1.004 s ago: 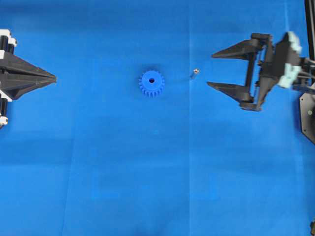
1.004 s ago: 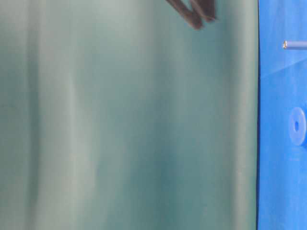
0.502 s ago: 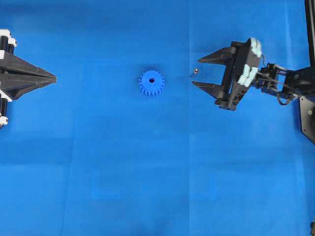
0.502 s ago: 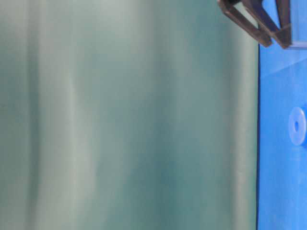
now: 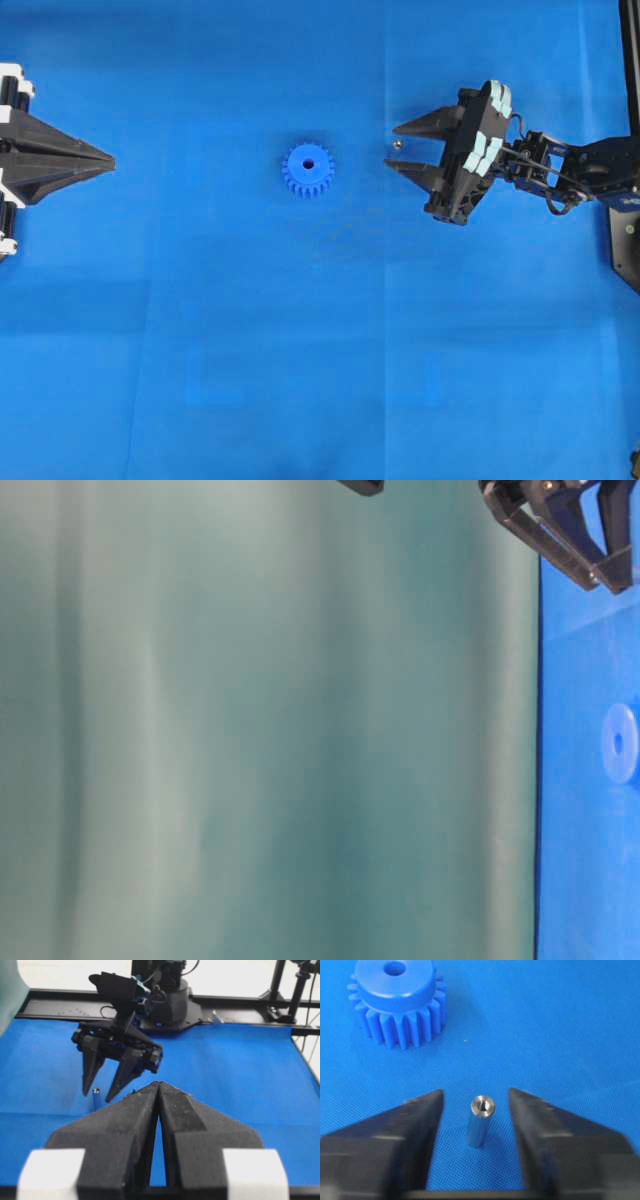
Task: Insert the shaft placed at a random location into the center hole of the small gear at another random location.
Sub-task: 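Close the right gripper around the upright silver shaft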
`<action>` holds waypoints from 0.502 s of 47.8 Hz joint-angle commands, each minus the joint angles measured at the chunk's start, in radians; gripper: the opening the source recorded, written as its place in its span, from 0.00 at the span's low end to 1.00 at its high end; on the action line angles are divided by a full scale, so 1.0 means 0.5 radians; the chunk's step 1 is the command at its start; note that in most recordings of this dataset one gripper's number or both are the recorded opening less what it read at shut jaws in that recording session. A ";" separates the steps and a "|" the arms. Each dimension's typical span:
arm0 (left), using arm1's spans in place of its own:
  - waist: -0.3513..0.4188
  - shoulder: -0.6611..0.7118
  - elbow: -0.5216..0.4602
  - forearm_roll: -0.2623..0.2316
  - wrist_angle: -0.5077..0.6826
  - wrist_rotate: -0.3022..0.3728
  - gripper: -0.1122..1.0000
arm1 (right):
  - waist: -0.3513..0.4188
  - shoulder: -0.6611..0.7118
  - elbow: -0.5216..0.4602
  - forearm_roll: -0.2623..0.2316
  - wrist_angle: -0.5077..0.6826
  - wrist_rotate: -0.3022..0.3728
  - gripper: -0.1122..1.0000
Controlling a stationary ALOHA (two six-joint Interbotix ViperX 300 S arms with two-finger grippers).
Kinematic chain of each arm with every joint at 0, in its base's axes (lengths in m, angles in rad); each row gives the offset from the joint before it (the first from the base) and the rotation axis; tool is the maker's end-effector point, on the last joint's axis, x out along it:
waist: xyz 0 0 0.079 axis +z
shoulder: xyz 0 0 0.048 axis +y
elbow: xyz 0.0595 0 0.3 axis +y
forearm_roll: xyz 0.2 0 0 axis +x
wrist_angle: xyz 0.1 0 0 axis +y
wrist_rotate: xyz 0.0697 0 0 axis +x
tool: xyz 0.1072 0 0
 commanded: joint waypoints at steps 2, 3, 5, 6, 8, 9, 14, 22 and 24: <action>0.003 0.006 -0.015 0.000 -0.009 0.000 0.10 | 0.015 -0.018 -0.009 0.000 -0.025 0.003 0.25; 0.006 0.006 -0.015 0.000 -0.009 0.000 0.10 | 0.015 -0.018 -0.009 0.000 -0.028 0.003 0.21; 0.006 0.006 -0.015 0.000 -0.009 0.000 0.10 | 0.015 -0.018 -0.009 0.000 -0.028 0.003 0.15; 0.003 0.006 -0.015 0.003 -0.009 0.000 0.10 | 0.015 -0.018 -0.009 0.000 -0.025 0.003 0.13; 0.006 0.006 -0.015 0.000 -0.009 0.000 0.10 | 0.015 -0.018 -0.009 0.000 -0.028 0.003 0.13; 0.006 0.006 -0.015 0.000 -0.009 0.000 0.10 | 0.015 -0.018 -0.009 0.003 -0.025 0.003 0.13; 0.003 0.006 -0.012 0.000 -0.009 0.000 0.10 | 0.015 -0.021 -0.018 0.006 -0.015 0.003 0.13; 0.003 0.006 -0.009 0.000 -0.009 0.000 0.10 | 0.015 -0.132 -0.037 0.009 0.064 0.003 0.13; 0.003 0.006 -0.009 0.000 -0.009 0.000 0.10 | 0.015 -0.187 -0.046 0.009 0.110 0.000 0.13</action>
